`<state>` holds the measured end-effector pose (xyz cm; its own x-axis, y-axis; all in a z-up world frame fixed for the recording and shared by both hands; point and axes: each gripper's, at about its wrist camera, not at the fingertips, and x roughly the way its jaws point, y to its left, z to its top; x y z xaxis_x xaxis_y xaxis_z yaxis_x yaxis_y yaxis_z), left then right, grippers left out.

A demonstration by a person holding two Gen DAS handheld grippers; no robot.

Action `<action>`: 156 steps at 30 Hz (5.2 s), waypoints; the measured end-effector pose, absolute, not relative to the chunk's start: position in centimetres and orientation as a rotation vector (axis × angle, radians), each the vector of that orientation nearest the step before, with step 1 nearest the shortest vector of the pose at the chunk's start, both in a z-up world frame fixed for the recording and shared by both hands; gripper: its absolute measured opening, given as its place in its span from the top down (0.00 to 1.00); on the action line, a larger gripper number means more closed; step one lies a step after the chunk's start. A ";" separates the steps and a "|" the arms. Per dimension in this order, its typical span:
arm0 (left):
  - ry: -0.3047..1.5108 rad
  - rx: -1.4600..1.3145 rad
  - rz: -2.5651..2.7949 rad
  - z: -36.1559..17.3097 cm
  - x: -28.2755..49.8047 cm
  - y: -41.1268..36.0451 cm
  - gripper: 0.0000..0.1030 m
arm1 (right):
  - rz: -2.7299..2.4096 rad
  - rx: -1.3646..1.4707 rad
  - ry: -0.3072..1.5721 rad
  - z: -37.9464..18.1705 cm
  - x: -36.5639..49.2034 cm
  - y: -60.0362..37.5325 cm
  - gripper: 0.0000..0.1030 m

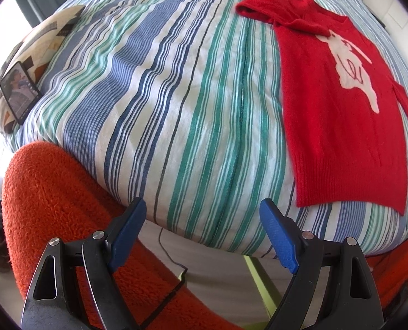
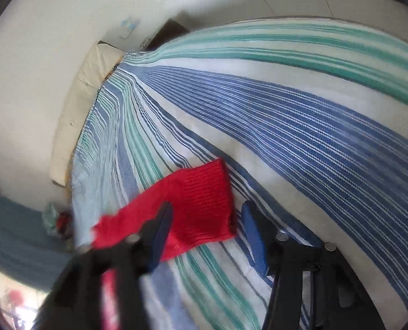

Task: Fold small clothes
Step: 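Grasp a sleeve cuff with the right tool and lift it, then lay the sleeve across the sweater body and open the right tool, then move the left tool to the other sleeve cuff and grasp it, then fold the held sleeve across the sweater body and open the left tool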

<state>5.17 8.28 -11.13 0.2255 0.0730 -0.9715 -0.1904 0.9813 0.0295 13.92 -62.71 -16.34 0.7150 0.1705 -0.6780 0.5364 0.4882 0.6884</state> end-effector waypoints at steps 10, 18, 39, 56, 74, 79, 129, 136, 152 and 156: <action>1.344 -0.098 0.202 -11.4 5.1 8.8 0.16 | -0.508 0.634 1.004 -14.7 14.9 -59.8 0.98; 1.337 -0.042 0.211 -11.7 5.1 8.7 0.17 | -0.568 0.585 1.041 -15.5 15.2 -59.4 0.98; 1.243 -0.044 -0.339 -3.5 34.4 1.5 0.24 | -0.229 0.419 0.917 -5.4 3.5 -47.8 0.38; 1.294 0.110 -0.839 -10.4 30.6 -10.5 0.29 | -0.278 0.340 0.969 -7.0 3.9 -44.6 0.38; 1.369 0.006 -0.625 -14.0 35.5 -6.8 0.18 | -0.301 0.322 0.950 -6.9 3.7 -44.5 0.38; 1.261 0.248 -0.932 -10.4 28.4 -11.1 0.17 | -0.315 0.316 0.959 -6.9 3.9 -44.5 0.38; 0.952 -0.737 0.282 -12.4 24.7 34.6 0.31 | -0.343 0.305 1.001 -7.7 4.5 -44.3 0.38; 0.965 -0.838 0.300 -14.9 25.4 36.6 0.33 | -0.352 0.260 1.031 -8.0 5.1 -43.7 0.38; 1.053 -0.628 0.506 -14.5 24.1 36.8 0.96 | -0.361 0.204 1.040 -7.9 5.2 -43.1 0.38; 1.076 -0.625 0.539 -15.6 24.1 36.6 0.96 | -0.354 0.219 1.047 -8.1 5.4 -43.3 0.38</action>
